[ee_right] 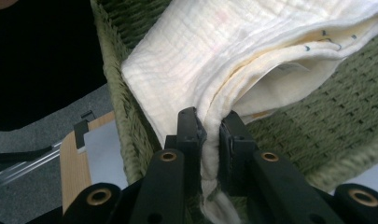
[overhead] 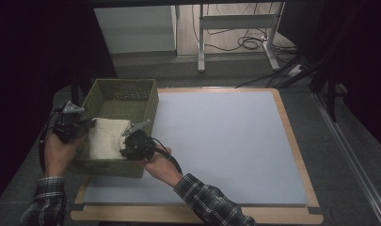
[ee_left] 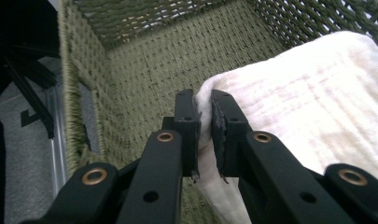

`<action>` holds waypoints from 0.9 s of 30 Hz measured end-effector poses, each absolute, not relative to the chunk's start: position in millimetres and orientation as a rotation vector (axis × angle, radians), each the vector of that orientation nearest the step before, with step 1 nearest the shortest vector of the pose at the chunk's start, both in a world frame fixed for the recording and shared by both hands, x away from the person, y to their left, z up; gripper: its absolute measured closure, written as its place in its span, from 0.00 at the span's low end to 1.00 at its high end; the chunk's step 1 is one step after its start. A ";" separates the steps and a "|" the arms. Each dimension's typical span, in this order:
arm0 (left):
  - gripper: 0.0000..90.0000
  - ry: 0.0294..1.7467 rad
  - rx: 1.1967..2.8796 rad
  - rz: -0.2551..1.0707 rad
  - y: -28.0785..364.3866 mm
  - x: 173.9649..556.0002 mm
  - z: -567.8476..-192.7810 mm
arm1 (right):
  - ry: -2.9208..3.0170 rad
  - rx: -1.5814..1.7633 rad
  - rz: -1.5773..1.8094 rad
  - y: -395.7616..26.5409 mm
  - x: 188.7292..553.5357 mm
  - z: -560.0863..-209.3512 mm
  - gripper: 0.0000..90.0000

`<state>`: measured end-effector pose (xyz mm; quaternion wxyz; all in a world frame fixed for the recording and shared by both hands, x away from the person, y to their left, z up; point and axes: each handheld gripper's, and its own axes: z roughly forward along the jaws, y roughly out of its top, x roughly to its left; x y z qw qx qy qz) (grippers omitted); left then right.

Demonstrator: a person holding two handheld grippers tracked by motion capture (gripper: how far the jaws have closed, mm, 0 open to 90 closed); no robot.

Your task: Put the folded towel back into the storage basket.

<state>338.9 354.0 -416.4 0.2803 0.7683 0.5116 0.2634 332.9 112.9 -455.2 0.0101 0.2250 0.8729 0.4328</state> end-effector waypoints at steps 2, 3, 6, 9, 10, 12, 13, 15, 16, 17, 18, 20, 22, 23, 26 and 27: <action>0.91 1.367 2.064 0.696 351.7 340.6 -419.6 | 2.717 0.701 1.356 111.2 332.0 -455.3 0.89; 0.91 1.364 2.070 0.693 350.4 341.5 -421.1 | 2.720 0.703 1.351 110.7 331.2 -454.7 0.89; 0.91 1.355 2.079 0.681 346.3 344.0 -425.0 | 2.718 0.704 1.338 109.5 327.4 -453.5 0.89; 0.90 1.344 2.090 0.672 342.1 346.0 -427.6 | 2.716 0.710 1.328 109.6 323.2 -452.4 0.89; 0.90 1.342 2.093 0.672 340.9 346.6 -428.3 | 2.715 0.706 1.327 109.7 321.9 -452.0 0.89; 0.90 1.337 2.109 0.675 338.2 347.9 -429.8 | 2.719 0.703 1.315 110.4 319.7 -451.8 0.89; 0.90 1.337 2.111 0.676 337.3 348.4 -430.5 | 2.716 0.698 1.301 111.2 318.3 -452.1 0.89; 0.90 1.337 2.118 0.677 336.1 349.6 -431.9 | 2.710 0.692 1.282 112.8 317.2 -453.0 0.88; 0.90 1.338 2.120 0.675 335.9 350.3 -432.6 | 2.706 0.690 1.282 113.4 316.8 -453.2 0.88; 0.90 1.340 2.118 0.673 335.7 350.9 -433.6 | 2.706 0.688 1.281 113.7 316.5 -452.9 0.86; 0.90 1.343 2.118 0.668 335.5 351.5 -434.6 | 2.709 0.677 1.282 114.1 316.3 -452.7 0.83; 0.87 1.346 2.126 0.667 333.9 353.8 -438.6 | 2.705 0.652 1.273 114.4 316.4 -451.7 0.82; 0.80 1.347 2.127 0.663 332.2 355.4 -441.5 | 2.694 0.645 1.279 113.5 317.5 -449.2 0.71; 0.78 1.346 2.138 0.664 331.0 356.2 -442.4 | 2.693 0.641 1.285 112.4 319.0 -447.3 0.70; 0.72 1.347 2.146 0.690 328.3 357.1 -442.4 | 2.672 0.645 1.302 107.6 322.0 -440.3 0.68; 0.71 1.348 2.137 0.686 328.2 357.3 -442.0 | 2.666 0.647 1.309 105.5 323.2 -438.1 0.68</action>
